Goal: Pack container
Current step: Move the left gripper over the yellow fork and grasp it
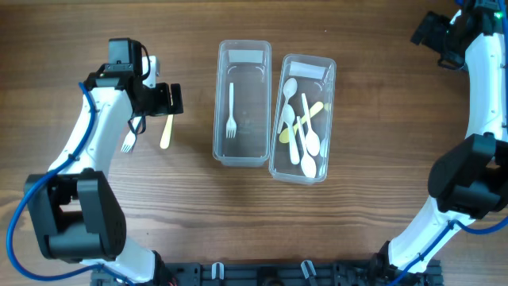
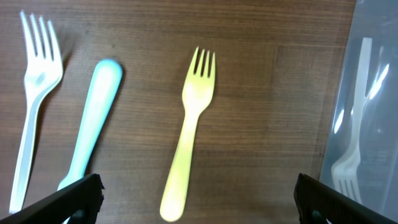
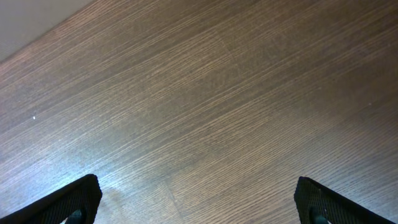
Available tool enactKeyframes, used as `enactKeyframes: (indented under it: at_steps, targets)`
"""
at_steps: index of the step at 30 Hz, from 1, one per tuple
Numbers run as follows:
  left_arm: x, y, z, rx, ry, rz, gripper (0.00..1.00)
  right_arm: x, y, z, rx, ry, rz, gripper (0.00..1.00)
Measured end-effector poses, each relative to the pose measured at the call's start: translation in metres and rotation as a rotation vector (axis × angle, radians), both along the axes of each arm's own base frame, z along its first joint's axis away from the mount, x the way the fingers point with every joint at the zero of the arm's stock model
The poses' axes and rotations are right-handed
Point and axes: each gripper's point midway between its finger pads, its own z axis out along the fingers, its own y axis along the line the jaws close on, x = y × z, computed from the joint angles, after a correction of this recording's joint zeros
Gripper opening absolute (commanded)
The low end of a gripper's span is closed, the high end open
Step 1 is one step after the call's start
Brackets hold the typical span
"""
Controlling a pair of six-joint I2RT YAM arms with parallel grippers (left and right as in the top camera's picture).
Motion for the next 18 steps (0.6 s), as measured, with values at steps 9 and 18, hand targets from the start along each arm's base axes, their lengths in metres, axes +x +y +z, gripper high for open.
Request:
enactKeyframes:
  at_steps: [9, 18]
  targets:
    - [0.004, -0.001, -0.001, 0.003, -0.012, -0.029, 1.00, 0.000, 0.000, 0.000, 0.000, 0.000, 0.000, 1.00]
    - [-0.011, -0.001, -0.026, -0.001, 0.095, -0.030, 1.00, 0.000, 0.000, 0.000, 0.000, 0.000, 0.000, 1.00]
